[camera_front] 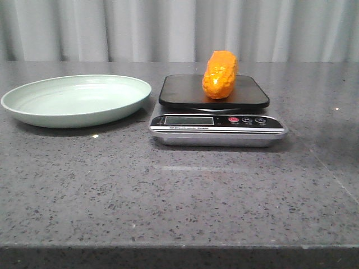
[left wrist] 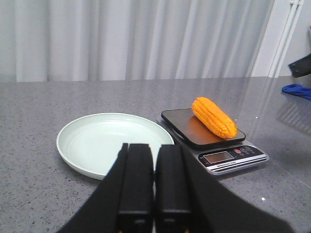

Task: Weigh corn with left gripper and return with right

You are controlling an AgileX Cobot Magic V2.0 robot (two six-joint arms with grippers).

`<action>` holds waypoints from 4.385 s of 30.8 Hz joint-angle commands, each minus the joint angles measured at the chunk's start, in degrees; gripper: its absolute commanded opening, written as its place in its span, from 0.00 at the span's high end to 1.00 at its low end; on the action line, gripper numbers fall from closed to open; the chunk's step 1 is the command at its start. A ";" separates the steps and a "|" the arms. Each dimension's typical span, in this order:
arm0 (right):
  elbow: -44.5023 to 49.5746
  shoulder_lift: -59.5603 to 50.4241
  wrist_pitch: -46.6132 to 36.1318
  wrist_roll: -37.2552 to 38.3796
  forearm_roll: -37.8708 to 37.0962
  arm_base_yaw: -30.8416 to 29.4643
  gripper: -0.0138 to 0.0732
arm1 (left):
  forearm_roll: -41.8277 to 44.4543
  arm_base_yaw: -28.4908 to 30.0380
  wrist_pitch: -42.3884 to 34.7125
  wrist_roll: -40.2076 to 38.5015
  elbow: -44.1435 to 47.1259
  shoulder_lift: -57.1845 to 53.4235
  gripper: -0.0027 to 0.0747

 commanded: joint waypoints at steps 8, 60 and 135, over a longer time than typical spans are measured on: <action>-28.63 23.77 19.45 22.57 -15.89 5.56 0.15 | 0.03 -0.08 -4.54 0.10 -1.38 -0.39 0.80; -58.71 54.20 16.51 21.94 -4.60 13.54 0.67 | 0.03 -0.08 -4.54 0.10 -1.38 -0.39 0.80; 45.57 -57.60 -33.52 -9.74 -8.16 1.27 0.67 | 0.03 -0.08 -4.43 0.10 -1.38 -0.39 0.80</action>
